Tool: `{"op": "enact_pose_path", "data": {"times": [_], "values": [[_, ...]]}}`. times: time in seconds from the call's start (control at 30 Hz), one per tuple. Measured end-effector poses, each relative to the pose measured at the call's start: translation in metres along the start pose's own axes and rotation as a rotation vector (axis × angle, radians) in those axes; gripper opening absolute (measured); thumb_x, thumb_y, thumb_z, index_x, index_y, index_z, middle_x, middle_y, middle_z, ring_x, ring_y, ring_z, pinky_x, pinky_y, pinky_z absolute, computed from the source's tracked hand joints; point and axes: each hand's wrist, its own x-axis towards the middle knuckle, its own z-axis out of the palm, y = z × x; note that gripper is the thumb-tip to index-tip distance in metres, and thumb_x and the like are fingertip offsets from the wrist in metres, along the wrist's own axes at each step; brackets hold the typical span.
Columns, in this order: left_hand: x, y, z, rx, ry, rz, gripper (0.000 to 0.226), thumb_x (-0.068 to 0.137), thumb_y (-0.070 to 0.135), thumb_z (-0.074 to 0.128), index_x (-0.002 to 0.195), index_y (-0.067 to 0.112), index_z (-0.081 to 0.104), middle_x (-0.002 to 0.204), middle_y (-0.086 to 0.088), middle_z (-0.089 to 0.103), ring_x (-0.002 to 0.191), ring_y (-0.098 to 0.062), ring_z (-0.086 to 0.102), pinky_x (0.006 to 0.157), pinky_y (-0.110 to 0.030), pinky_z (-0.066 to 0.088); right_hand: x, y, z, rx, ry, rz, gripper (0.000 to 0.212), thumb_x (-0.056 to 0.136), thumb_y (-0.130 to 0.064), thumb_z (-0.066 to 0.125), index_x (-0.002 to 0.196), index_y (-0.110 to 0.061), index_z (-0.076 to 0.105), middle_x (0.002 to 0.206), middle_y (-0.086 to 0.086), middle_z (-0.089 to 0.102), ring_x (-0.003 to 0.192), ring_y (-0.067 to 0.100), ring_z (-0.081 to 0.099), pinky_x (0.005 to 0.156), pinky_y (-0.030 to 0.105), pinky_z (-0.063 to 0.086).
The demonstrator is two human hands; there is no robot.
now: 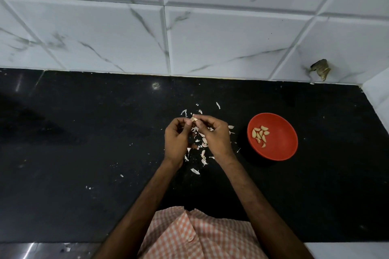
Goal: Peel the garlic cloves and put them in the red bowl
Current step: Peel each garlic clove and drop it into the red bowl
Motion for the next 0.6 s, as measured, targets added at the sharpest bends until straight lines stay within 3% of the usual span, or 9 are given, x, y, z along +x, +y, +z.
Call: {"op": "enact_pose_path", "data": {"times": [0.13,0.33,0.47,0.53,0.6], "values": [[0.0,-0.003,0.001,0.014,0.019,0.002,0.013,0.103,0.014,0.057,0.105,0.003,0.062,0.094,-0.01,0.067,0.076,-0.018,0.064,0.049,-0.033,0.056,0.0,0.002,0.002,0.029,0.039,0.028,0.014,0.092,-0.007,0.071,0.099,-0.017,0.076,0.097,0.002,0.078,0.096,0.015,0.074,0.089,0.034,0.058],[0.0,-0.004,0.003,-0.051,0.065,-0.024,0.016,0.105,0.015,0.051,0.113,0.001,0.054,0.096,-0.008,0.069,0.072,-0.016,0.062,0.045,-0.031,0.053,0.0,0.0,-0.002,0.24,0.137,0.156,0.009,0.092,-0.002,0.07,0.094,-0.01,0.073,0.088,0.007,0.078,0.092,0.019,0.075,0.087,0.034,0.06],[0.004,-0.004,-0.003,0.22,0.086,0.073,0.032,0.096,0.003,0.063,0.123,0.014,0.052,0.104,0.004,0.07,0.084,-0.002,0.067,0.06,-0.022,0.055,-0.001,0.0,-0.004,0.259,0.117,0.155,0.013,0.088,0.002,0.073,0.093,-0.01,0.071,0.087,0.003,0.078,0.088,0.015,0.074,0.086,0.033,0.06],[0.008,-0.004,-0.005,0.383,0.061,0.133,0.02,0.097,0.019,0.067,0.115,0.019,0.06,0.099,0.009,0.071,0.086,-0.001,0.067,0.071,-0.023,0.054,-0.001,0.002,-0.006,0.205,0.124,0.125,0.017,0.086,0.003,0.075,0.091,-0.013,0.072,0.09,0.003,0.077,0.09,0.015,0.074,0.087,0.034,0.059],[0.009,-0.001,-0.005,0.485,0.041,0.153,0.015,0.097,0.037,0.065,0.099,0.023,0.067,0.088,0.011,0.071,0.078,-0.003,0.066,0.069,-0.027,0.052,-0.001,0.002,-0.007,0.15,0.129,0.086,0.02,0.084,0.002,0.077,0.09,-0.016,0.072,0.092,0.004,0.077,0.093,0.017,0.074,0.088,0.033,0.059]]}}
